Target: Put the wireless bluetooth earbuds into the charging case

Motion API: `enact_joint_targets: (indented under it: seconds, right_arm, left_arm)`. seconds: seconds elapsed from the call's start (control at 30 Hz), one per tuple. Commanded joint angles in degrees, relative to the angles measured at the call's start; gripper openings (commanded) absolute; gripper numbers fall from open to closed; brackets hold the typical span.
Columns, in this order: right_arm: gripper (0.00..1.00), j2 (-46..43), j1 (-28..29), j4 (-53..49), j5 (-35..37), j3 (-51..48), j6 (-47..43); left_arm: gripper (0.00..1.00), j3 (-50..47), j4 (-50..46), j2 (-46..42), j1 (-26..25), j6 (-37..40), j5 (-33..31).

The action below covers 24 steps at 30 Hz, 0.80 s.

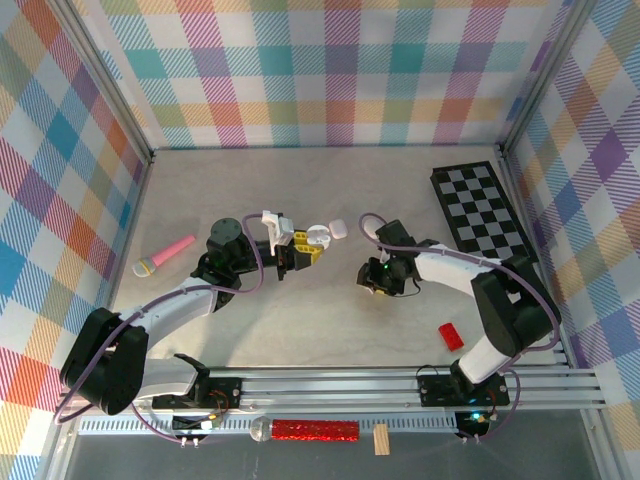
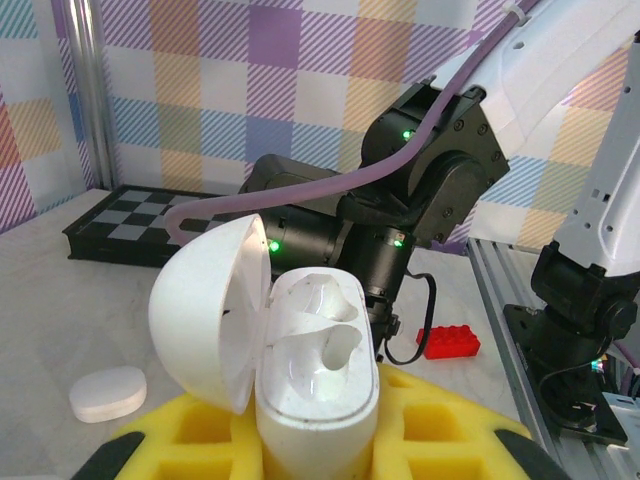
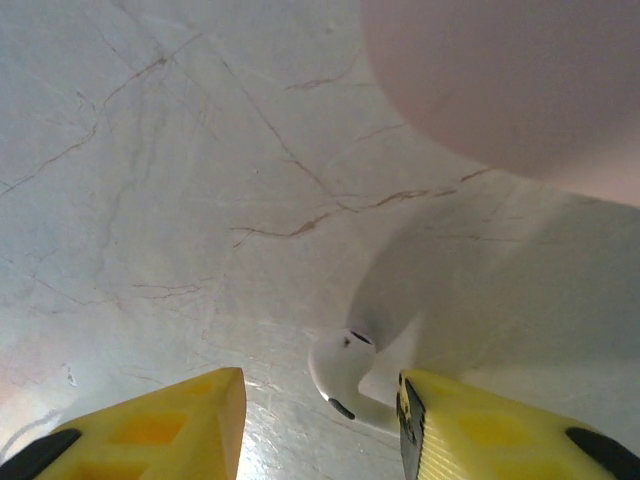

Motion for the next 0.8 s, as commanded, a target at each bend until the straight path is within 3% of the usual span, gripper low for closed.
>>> enact_joint_targets:
  seconds: [0.0, 0.2, 0.4, 0.77]
  right_arm:
    - [0.44, -3.0, -0.2, -1.7, 1.6, 1.0, -2.1]
    - [0.45, 0.6, 0.8, -13.1, 3.7, 8.4, -12.6]
    - [0.44, 9.9, 4.9, -30.5, 11.5, 21.4, -24.6]
    - [0.41, 24.1, 7.8, -47.2, 15.6, 37.4, -31.3]
  left_arm:
    - [0.05, 0.8, -0.4, -1.8, 0.6, 1.7, 1.0]
    - [0.05, 1.3, -0.7, -1.5, 0.6, 2.0, 1.2]
    - [0.05, 0.3, -1.1, -2.4, 0.6, 3.0, 1.0]
    - [0.05, -6.5, -9.3, -13.9, 0.5, 3.9, -3.0]
